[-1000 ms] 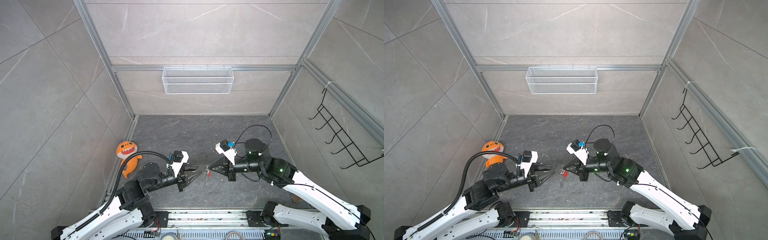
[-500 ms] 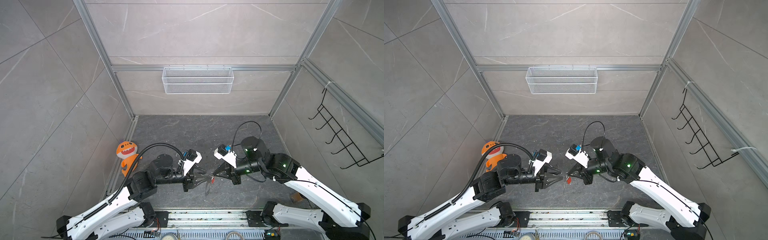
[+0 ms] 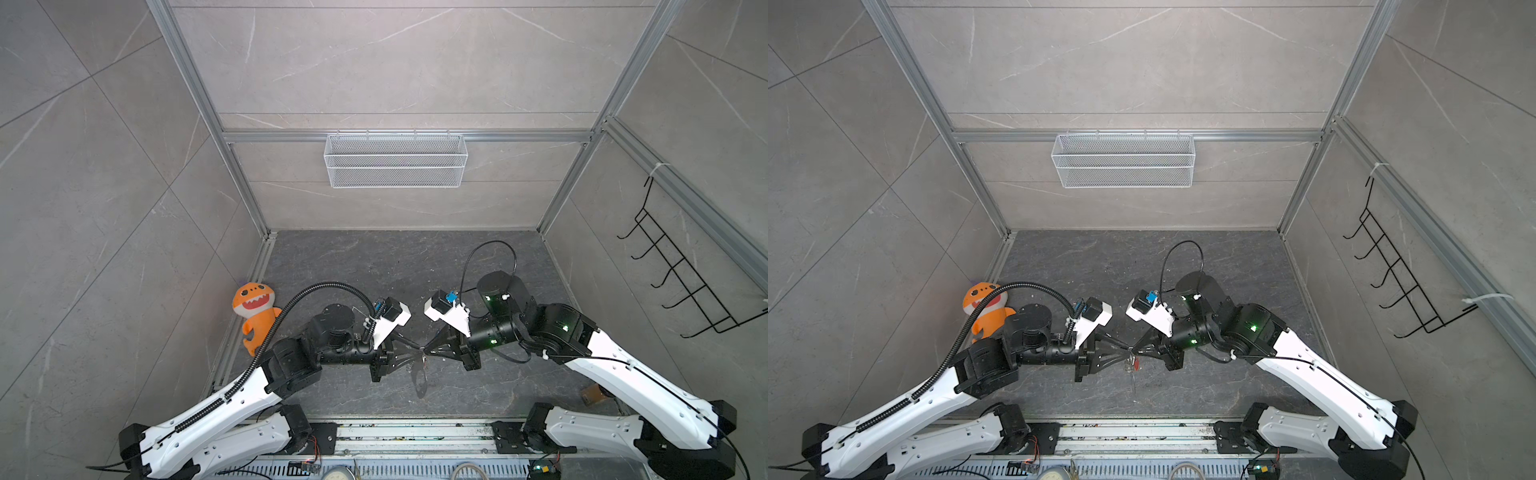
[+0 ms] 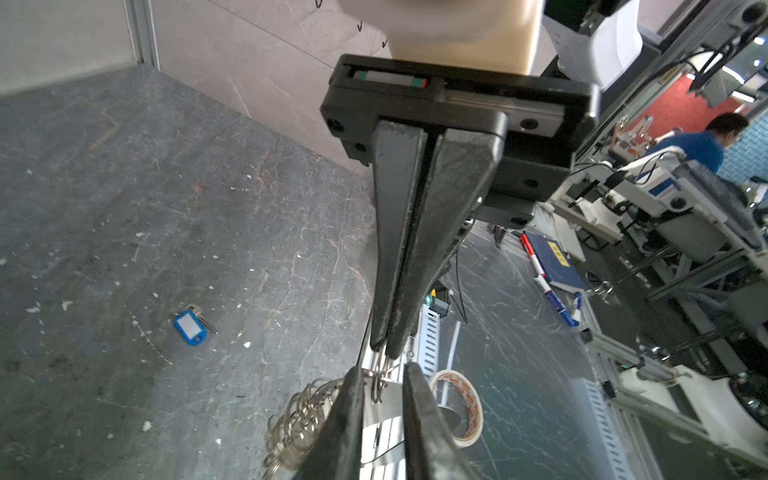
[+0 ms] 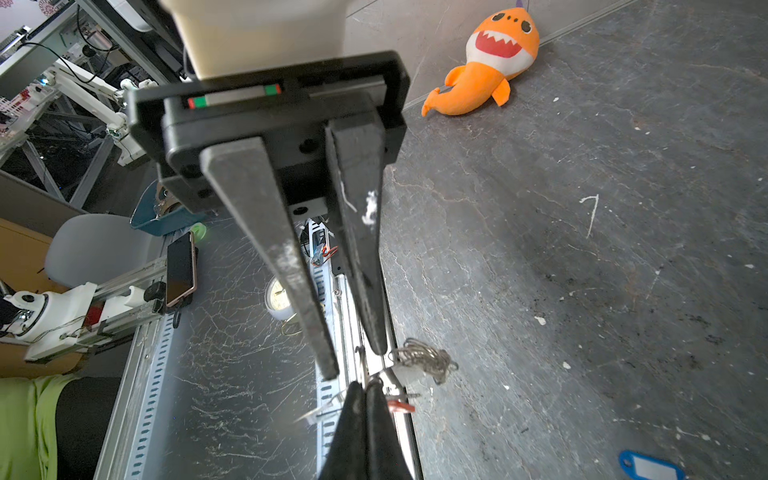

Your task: Remove the keys from the keyring

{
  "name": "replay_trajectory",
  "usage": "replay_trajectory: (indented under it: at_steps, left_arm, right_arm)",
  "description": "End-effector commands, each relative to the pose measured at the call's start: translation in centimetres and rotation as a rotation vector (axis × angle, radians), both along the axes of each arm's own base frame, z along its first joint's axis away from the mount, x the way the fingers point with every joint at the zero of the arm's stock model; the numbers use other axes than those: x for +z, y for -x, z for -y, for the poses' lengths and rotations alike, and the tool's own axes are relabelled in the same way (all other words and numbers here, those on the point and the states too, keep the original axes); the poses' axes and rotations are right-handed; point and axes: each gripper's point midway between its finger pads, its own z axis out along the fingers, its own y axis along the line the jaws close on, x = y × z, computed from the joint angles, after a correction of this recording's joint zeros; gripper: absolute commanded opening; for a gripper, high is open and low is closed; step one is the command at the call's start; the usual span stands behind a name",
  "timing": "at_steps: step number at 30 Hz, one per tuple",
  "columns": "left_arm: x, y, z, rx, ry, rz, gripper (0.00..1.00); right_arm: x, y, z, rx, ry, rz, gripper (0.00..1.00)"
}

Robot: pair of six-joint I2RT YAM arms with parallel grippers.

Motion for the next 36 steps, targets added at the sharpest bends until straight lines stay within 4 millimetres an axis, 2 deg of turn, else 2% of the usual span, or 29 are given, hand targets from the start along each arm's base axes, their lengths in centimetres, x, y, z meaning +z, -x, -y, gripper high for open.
replay_trajectory:
  at_steps: [1, 6, 10, 15, 20, 24, 29, 36]
  left_arm:
    - [2.8, 0.4, 0.0, -0.027, 0.068, 0.051, 0.13]
    - [3.0, 0.4, 0.0, -0.021, 0.081, 0.057, 0.01]
    - [3.3, -0.5, -0.1, 0.031, 0.105, 0.065, 0.0]
    - [4.5, -2.4, -0.9, 0.167, 0.21, 0.11, 0.0]
    - [6.9, -3.0, -2.7, 0.262, 0.39, 0.189, 0.0]
    - [8.3, -2.9, -3.6, 0.283, 0.483, 0.231, 0.0]
    - [9.1, -3.2, -3.5, 0.295, 0.541, 0.252, 0.0]
    - [10.1, -3.0, -3.1, 0.272, 0.582, 0.275, 0.0]
  right_arm:
    - [1.4, 0.3, -0.3, 0.029, -0.032, 0.032, 0.0]
    - [1.3, 0.4, -0.6, 0.033, -0.034, 0.031, 0.0]
    - [1.8, 0.2, -0.9, 0.012, -0.062, 0.031, 0.01]
    - [3.5, -1.0, -0.7, -0.097, -0.172, 0.082, 0.29]
    - [5.6, -1.7, 0.0, -0.186, -0.326, 0.134, 0.39]
    - [5.7, -2.9, 0.0, -0.26, -0.368, 0.129, 0.4]
    - [5.5, -4.3, -0.5, -0.326, -0.406, 0.111, 0.4]
    - [6.8, -4.4, -1.1, -0.319, -0.481, 0.098, 0.4]
